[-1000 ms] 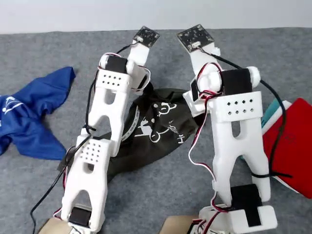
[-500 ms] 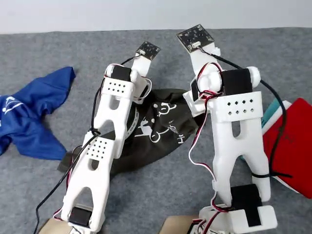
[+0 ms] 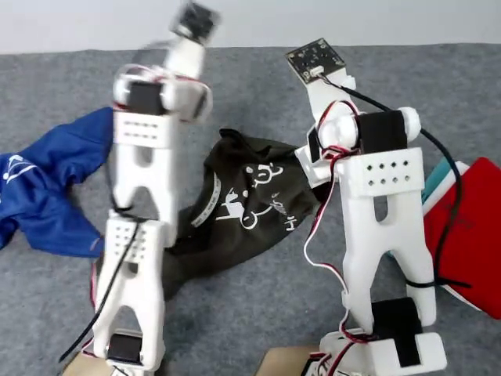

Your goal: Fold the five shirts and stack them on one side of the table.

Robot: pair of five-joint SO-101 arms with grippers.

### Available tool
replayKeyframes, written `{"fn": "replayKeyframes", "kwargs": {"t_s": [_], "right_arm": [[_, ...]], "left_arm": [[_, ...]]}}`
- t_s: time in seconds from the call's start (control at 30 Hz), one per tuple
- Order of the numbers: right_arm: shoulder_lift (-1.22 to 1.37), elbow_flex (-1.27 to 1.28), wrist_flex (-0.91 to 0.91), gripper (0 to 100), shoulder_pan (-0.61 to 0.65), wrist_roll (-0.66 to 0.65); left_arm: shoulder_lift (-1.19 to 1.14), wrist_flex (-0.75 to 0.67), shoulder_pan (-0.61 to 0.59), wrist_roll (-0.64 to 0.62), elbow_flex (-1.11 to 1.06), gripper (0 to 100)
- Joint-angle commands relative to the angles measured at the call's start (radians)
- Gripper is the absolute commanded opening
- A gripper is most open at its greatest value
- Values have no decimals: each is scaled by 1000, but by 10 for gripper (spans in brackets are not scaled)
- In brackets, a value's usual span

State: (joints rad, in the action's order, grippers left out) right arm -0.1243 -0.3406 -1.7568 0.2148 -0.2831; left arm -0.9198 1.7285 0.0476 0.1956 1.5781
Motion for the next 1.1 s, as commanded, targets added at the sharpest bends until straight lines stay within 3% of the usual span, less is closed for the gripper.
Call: {"fn": "replayKeyframes", "kwargs": {"t_s": [0.0,0.1,0.27,0.33,0.57,0.73,0.9,1.07], "right_arm": [[-59,-46,-30,9,-10,-15],[-64,-43,-33,9,-12,-15],[-58,-43,-33,9,-7,-14],[-58,-43,-33,9,-7,-14],[-65,-41,-33,9,-12,-14],[-65,-41,-33,9,-12,-14],[-65,-41,-33,9,-12,-14],[-102,-43,-33,9,-12,-14]], "left_arm": [[201,29,-28,29,-140,4],[264,23,3,57,-354,17],[204,-23,95,68,-598,204],[152,-84,110,66,-634,248],[-58,-232,104,18,-639,253],[-109,-175,103,20,-585,237],[-126,-29,104,97,-516,12],[-54,32,57,123,-568,3]]}}
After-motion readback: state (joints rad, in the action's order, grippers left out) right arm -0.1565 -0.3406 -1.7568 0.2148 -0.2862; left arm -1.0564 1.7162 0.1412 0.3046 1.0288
